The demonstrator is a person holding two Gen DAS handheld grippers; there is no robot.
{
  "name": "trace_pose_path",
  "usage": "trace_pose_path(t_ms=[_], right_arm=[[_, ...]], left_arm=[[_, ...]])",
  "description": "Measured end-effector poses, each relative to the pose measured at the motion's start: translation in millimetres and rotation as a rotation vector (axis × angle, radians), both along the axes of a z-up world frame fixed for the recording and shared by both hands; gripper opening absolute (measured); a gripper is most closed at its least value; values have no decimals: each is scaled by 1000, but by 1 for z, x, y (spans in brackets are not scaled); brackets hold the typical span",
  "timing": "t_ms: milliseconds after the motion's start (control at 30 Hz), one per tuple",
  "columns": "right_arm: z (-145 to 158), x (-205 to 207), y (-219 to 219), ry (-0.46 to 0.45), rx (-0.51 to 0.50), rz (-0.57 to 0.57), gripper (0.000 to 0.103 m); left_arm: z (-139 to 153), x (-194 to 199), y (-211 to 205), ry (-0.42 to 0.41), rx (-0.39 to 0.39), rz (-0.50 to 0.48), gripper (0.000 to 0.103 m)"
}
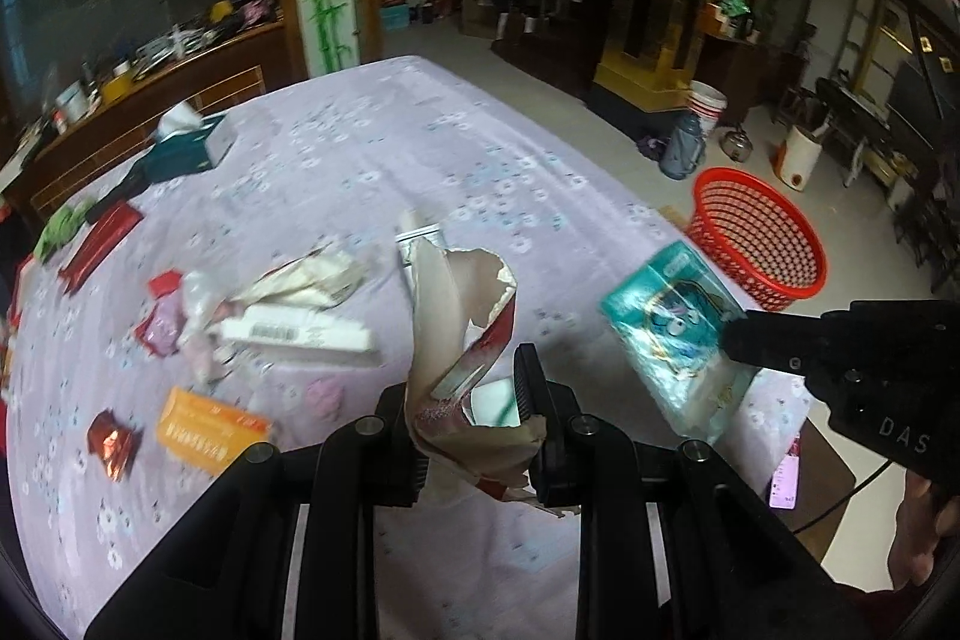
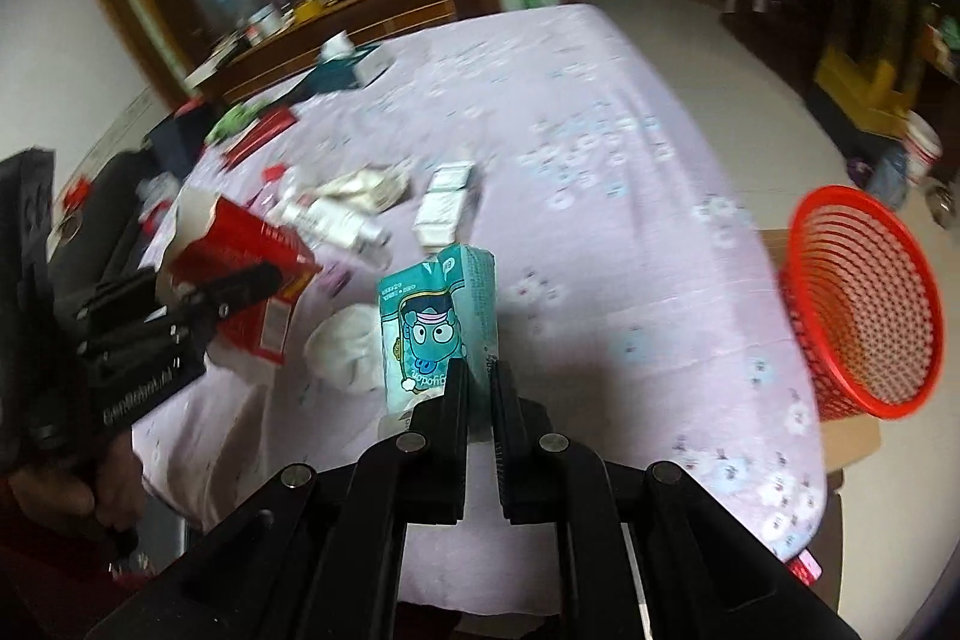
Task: Collect trash
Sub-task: 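Carry the torn wrapper and teal wipe pack over the red wastebasket with both tools, then open both tools to drop the wrapper and wipe pack into the basket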
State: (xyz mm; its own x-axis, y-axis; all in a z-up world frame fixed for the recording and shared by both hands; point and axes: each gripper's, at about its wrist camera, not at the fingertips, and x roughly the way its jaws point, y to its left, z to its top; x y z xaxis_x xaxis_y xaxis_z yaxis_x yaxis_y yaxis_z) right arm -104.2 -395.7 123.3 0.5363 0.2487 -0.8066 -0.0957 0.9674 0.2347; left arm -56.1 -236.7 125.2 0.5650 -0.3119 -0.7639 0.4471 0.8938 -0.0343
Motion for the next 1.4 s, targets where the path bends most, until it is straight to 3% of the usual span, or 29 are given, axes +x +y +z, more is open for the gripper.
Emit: trace_pose_path(t_ms=[367, 567, 967, 1233, 1300, 1367, 1400], right_arm=[[20, -10, -47, -40, -5, -140, 8], [23, -9, -98, -44, 3, -227, 8], [20, -18, -217, -37, -1, -433, 8], [13, -13, -277, -12, -3, -503, 8], [10, -9, -284, -8, -2, -505, 8], [8, -2, -292, -2, -2, -506, 9], [6, 2, -295, 0, -7, -505, 9]], left_arm=[[6, 7, -64, -10, -13, -86, 24], [9, 17, -104, 8, -36, -143, 24], [4, 42, -234, 97, -97, -331, 24], [-8, 63, -292, 120, -79, -332, 24], [-8, 67, -300, 114, -87, -328, 33], [-7, 71, -309, 85, -69, -319, 65], [-4, 71, -310, 71, -68, -311, 66]])
